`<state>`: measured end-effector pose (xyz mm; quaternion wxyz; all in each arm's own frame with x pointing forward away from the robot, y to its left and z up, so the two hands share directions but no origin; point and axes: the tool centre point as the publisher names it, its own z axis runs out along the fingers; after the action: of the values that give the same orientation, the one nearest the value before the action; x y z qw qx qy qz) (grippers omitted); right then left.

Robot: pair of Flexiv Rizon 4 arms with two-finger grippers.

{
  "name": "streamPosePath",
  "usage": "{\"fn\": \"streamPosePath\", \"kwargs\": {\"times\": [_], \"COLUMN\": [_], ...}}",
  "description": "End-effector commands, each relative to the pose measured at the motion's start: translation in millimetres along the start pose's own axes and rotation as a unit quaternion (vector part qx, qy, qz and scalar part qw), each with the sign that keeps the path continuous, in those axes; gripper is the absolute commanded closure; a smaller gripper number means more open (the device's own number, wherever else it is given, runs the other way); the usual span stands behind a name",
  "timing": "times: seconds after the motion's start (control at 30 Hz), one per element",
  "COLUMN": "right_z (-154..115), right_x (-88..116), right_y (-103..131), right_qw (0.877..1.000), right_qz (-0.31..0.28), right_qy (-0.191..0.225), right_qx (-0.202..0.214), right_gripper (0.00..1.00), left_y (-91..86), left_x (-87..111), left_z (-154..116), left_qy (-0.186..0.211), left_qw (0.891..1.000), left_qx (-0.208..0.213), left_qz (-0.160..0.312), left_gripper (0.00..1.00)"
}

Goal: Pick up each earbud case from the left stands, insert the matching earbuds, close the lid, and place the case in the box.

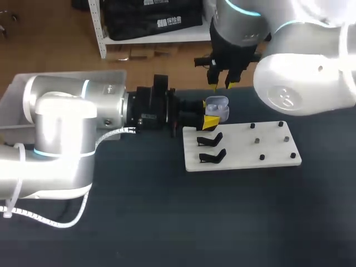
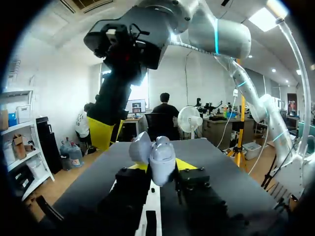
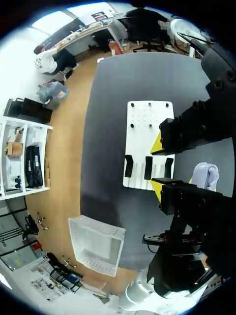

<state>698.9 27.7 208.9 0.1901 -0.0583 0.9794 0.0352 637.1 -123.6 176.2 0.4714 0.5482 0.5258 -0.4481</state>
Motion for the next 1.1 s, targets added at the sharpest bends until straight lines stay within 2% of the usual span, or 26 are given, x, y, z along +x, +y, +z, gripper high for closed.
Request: {"fn": "streamPosePath", "kwargs": {"times": [0.03,0.23,0.47,0.6,0.7,0.73,0.77,0.8,0.87,1.1], "right_z": [-0.3,-18.2,-32.4,-45.7,-64.6,-69.6,-74.5,-79.3,-83.5,-83.5], "right_x": [12.7,35.8,49.3,46.2,44.6,45.5,47.7,52.2,60.5,60.5], "right_y": [0.4,0.1,-0.4,-6.9,-24.4,-32.9,-40.8,-48.3,-63.1,-63.1], "right_qw": [1.000,1.000,0.999,0.998,0.988,0.981,0.974,0.967,0.955,0.955], "right_qz": [-0.002,-0.002,0.017,0.045,0.114,0.148,0.175,0.197,0.232,0.232], "right_qy": [0.008,0.007,-0.002,-0.029,-0.080,-0.098,-0.113,-0.124,-0.143,-0.143], "right_qx": [0.002,-0.007,-0.028,-0.039,-0.065,-0.078,-0.093,-0.107,-0.120,-0.120], "right_gripper": [0.69,0.69,0.67,0.67,0.66,0.54,0.08,0.00,0.00,0.00], "left_y": [-1.4,-1.4,-1.4,-1.4,-1.4,-1.4,-1.4,-1.4,7.4,59.0], "left_x": [1.7,1.7,1.7,1.7,1.7,1.7,1.7,1.7,-0.7,-12.7], "left_z": [-0.1,-0.1,-0.1,-0.1,-0.1,-0.1,-0.1,-0.1,-16.1,-116.3], "left_qy": [-0.004,-0.004,-0.004,-0.004,-0.004,-0.004,-0.004,-0.004,-0.004,-0.008], "left_qw": [1.000,1.000,1.000,1.000,1.000,1.000,1.000,1.000,1.000,0.995], "left_qx": [-0.003,-0.003,-0.003,-0.003,-0.003,-0.003,-0.003,-0.003,-0.017,-0.089], "left_qz": [0.003,0.003,0.003,0.003,0.003,0.003,0.003,0.003,0.011,0.042], "left_gripper": [1.00,1.00,1.00,1.00,1.00,1.00,1.00,1.00,1.00,1.00]}}
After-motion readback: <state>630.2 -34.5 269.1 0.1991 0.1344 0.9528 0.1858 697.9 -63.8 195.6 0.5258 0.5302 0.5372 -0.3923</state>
